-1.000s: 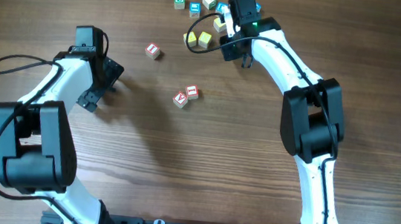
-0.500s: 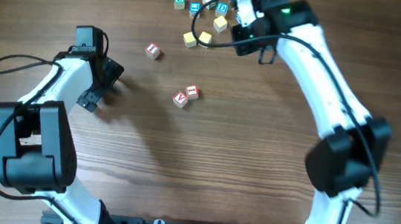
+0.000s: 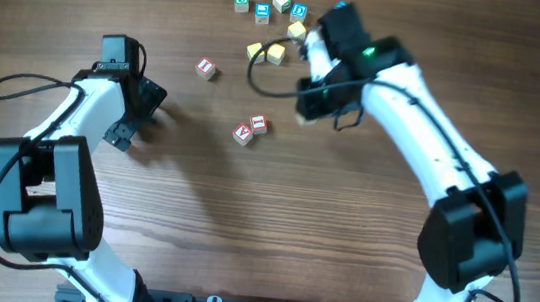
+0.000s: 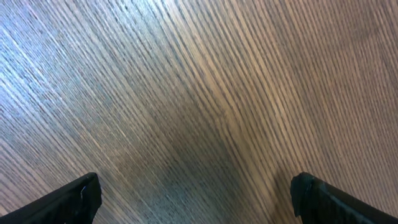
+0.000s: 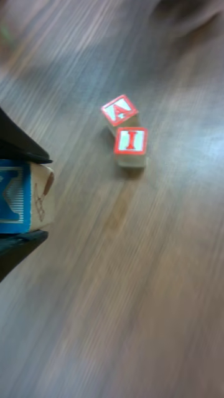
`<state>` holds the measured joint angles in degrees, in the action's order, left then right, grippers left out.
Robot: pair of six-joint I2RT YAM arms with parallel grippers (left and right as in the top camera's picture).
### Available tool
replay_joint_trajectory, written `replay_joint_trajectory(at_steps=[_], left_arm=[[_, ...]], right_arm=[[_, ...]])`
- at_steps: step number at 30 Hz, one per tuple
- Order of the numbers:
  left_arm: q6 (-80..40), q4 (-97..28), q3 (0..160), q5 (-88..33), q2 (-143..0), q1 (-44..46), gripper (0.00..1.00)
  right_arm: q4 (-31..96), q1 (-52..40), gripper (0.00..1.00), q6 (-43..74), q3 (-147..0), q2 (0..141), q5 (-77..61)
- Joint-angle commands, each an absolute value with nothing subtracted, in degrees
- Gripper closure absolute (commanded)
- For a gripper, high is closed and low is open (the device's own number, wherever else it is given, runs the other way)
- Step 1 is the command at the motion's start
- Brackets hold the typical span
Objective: Form a circle
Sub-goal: 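Carry the blue X block toward the red A and I blocks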
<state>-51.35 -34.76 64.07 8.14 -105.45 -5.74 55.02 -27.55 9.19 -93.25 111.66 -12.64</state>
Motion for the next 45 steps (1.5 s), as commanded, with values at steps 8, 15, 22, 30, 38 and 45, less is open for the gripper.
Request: replay_joint_trajectory(at_steps=[8,15,22,30,38,45], left_arm=[[-51.5,-34.8,63.7,9.1,-106.1,-5.9,0.00],[-51.5,-34.8,63.7,9.1,-106.1,-5.9,0.00],[-51.5,-34.8,63.7,9.1,-106.1,-5.9,0.00],[-51.5,-34.8,63.7,9.1,-106.1,-5.9,0.00],[-51.5,-34.8,63.7,9.1,-106.1,-5.9,0.00],[-51.5,-34.8,63.7,9.1,-106.1,-5.9,0.00]], right_arm=[[39.5,-36.7,0.83,19.7,-80.5,112.2,-0.8],[38.3,-37.6,0.83,21.3,-79.9,112.2,3.2],[36.4,-37.7,0.83,22.7,-78.1,112.3,3.5],[34.1,-37.6,0.82,24.2,-75.6,112.3,3.3],[32.7,-37.6,0.78,24.2,-75.3,112.7,3.2],[32.8,-37.6,0.75,24.2,-75.3,114.3,3.0]])
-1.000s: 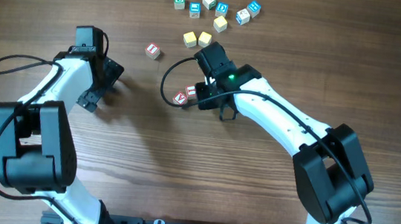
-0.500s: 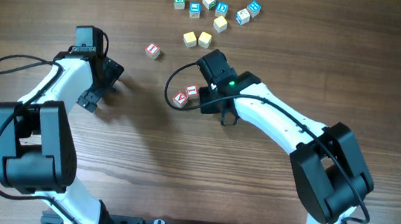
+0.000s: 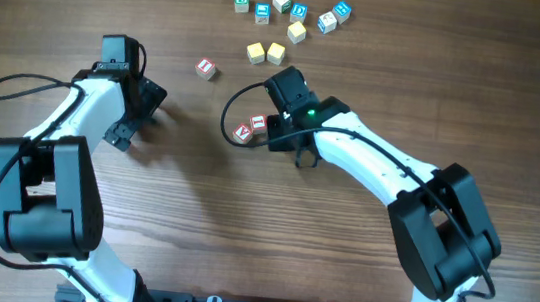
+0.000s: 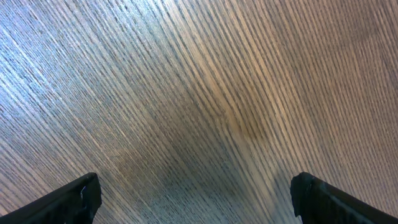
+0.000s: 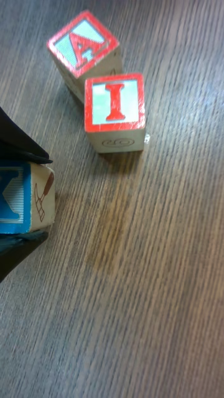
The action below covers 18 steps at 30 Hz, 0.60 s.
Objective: Form a circle
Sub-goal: 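Carry the blue X block toward the red A and I blocks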
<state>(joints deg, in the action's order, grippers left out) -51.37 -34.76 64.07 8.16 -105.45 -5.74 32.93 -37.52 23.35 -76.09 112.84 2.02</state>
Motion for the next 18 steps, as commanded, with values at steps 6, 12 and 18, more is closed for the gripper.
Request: replay_joint_trajectory(at_steps=[6,12,18], left_arm=[[-51.5,-34.8,63.7,9.1,-106.1,-5.9,0.00],[-51.5,-34.8,63.7,9.1,-106.1,-5.9,0.00],[-51.5,-34.8,63.7,9.1,-106.1,-5.9,0.00]], right_arm=[[32.8,-37.6,0.73,24.2,-75.3,114.3,3.1],[32.8,-37.6,0.71,24.2,-75.3,114.3,3.0],[32.6,-37.6,0.69,24.2,-75.3,114.5,3.1]])
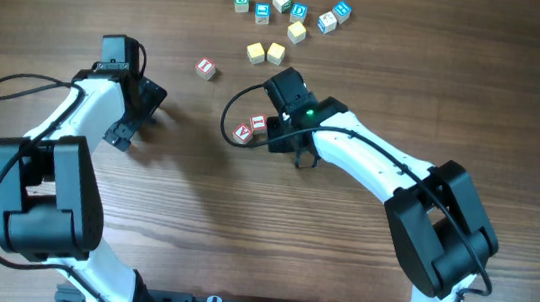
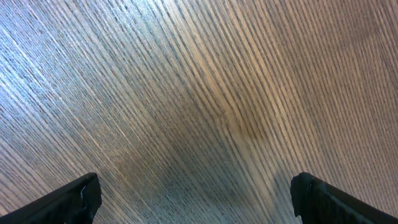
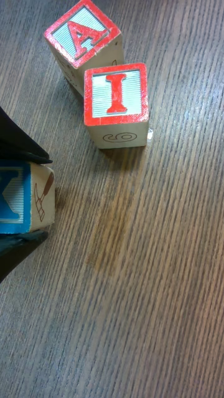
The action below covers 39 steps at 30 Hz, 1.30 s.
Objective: Form a circle
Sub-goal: 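Carry the blue X block toward the red A and I blocks, then lower the blue X block beside the red I block and release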
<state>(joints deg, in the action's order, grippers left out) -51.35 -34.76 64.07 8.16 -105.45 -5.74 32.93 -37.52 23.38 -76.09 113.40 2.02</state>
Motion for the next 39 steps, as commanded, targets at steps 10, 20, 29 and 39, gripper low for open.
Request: replay_joint_trajectory(at_steps=[10,20,29,39], left_arm=[[-51.5,-34.8,63.7,9.1,-106.1,-5.9,0.00],[-51.5,-34.8,63.7,9.1,-106.1,-5.9,0.00],[-51.5,-34.8,63.7,9.1,-106.1,-5.9,0.00],[-51.5,-34.8,63.7,9.1,-106.1,-5.9,0.00]], right_arm=[[32.6,-37.6,0.61,24.2,-75.3,114.7,3.0],[31.5,-36.3,0.61,24.5,-75.3,114.7,3.0],[31.8,-32.4,0.62,24.2,-77.1,112.1,-1.8],[42.5,-30.1,0.60,24.0,-76.7,111.3,-5.2]])
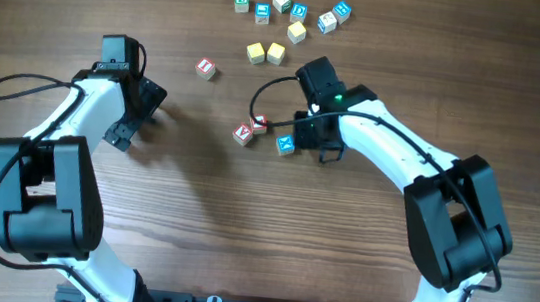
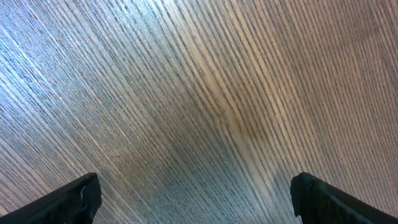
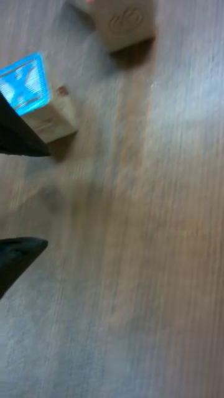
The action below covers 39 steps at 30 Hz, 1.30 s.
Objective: Form a circle
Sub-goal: 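Lower the blue X block beside the red I block and release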
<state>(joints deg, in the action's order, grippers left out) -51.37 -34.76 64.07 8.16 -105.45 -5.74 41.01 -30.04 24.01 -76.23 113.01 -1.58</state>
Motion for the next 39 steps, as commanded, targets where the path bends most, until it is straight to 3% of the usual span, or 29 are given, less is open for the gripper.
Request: replay_joint_trajectory(at_steps=[1,4,39], left_arm=[[-51.5,-34.8,63.7,9.1,-106.1,-5.9,0.00],[-51.5,-34.8,63.7,9.1,-106.1,-5.9,0.00],[-51.5,-34.8,63.7,9.1,-106.1,-5.9,0.00]], right_arm=[[43.0,-30.2,0.61,24.0,-76.5,111.3,-6.8],[45.1,-30.7,0.66,24.1,-76.4,111.3,-9.8],[40.5,-34.2,0.64,27.7,-76.4,111.3,-15.1]])
